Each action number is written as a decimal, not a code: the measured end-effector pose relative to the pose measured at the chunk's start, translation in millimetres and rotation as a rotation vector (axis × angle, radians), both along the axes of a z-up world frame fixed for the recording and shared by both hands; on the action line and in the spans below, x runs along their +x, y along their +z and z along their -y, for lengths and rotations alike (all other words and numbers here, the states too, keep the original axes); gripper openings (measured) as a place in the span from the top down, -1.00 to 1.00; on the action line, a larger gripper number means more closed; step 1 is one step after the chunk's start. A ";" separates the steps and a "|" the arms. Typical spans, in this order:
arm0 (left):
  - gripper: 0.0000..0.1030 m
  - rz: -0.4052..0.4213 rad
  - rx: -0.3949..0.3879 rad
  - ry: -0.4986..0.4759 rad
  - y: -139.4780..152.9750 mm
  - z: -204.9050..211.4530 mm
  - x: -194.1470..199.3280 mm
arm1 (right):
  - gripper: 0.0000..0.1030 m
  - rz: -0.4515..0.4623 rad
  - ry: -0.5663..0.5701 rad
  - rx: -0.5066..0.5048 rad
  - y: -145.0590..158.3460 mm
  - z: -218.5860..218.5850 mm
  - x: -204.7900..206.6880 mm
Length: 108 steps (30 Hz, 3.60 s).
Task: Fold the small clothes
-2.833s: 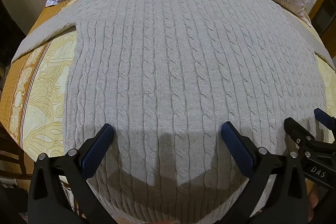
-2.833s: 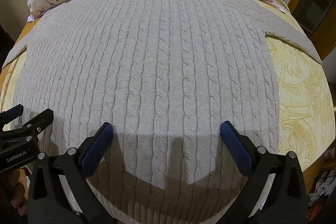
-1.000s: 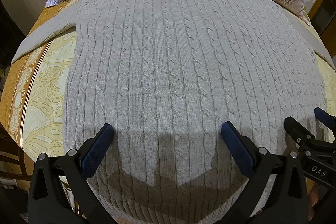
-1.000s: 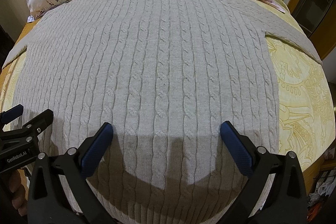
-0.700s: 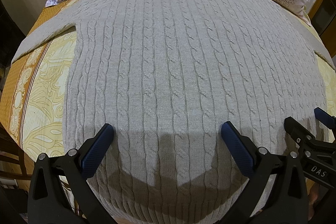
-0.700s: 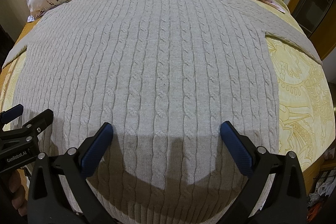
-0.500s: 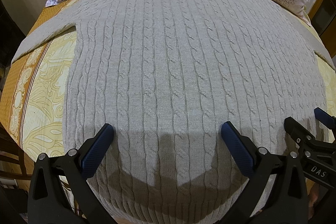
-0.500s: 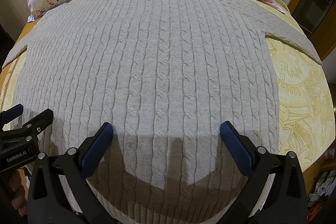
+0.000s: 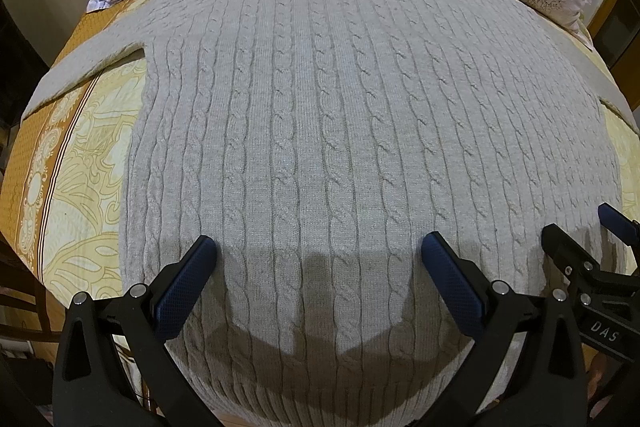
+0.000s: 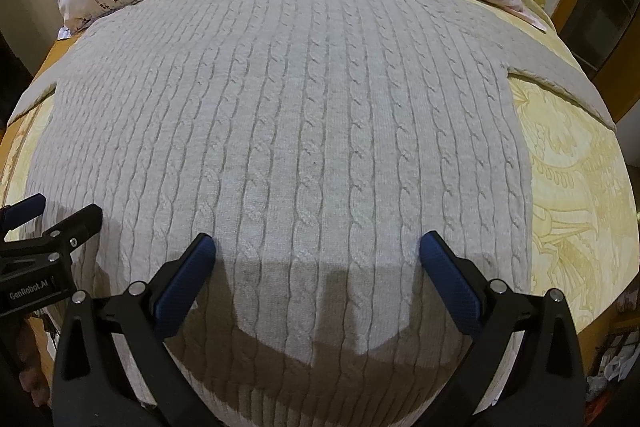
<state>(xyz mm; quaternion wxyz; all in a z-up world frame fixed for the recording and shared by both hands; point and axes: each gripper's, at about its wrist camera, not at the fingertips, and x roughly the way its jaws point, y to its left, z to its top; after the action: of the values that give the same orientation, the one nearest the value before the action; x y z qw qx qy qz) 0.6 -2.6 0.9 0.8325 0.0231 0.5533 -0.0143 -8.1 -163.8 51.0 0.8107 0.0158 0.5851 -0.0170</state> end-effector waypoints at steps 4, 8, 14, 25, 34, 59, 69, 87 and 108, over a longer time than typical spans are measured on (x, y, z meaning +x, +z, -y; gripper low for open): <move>-0.97 0.002 0.000 0.006 0.3 -1.4 0.8 | -0.97 0.006 0.024 0.007 0.6 1.2 0.1; -0.97 0.005 0.000 0.015 0.4 -2.1 -0.4 | -0.97 0.008 0.048 0.017 0.8 1.9 1.2; -0.97 0.032 0.000 0.015 1.8 -2.9 -5.9 | -0.75 0.054 -0.026 0.185 10.1 42.0 17.4; -0.97 0.075 -0.015 0.017 2.7 -5.5 -9.6 | -0.62 0.265 -0.719 0.406 16.5 313.3 56.0; -0.97 0.098 -0.154 0.160 15.4 -26.5 2.0 | -0.19 0.279 -0.975 0.605 -22.3 408.6 52.2; -0.84 0.203 -0.375 0.209 44.3 -87.9 69.0 | 0.86 0.506 -0.563 0.460 76.4 286.4 99.4; -0.84 0.205 -0.489 0.230 40.1 -119.7 84.2 | 0.85 0.176 -0.208 0.541 0.4 70.1 133.4; -0.61 0.266 -0.694 0.518 35.8 -247.9 74.8 | 0.70 0.239 -0.530 0.400 8.0 102.5 147.6; -0.47 0.300 -0.864 0.819 6.8 -361.1 78.5 | -0.26 0.096 0.199 0.402 15.7 -111.1 141.4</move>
<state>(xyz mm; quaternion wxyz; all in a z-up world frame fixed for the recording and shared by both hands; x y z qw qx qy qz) 79.2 358.5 7.7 0.7732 -0.5292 0.3384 0.0870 133.2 -52.6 66.7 0.8158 0.1201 0.5361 0.1809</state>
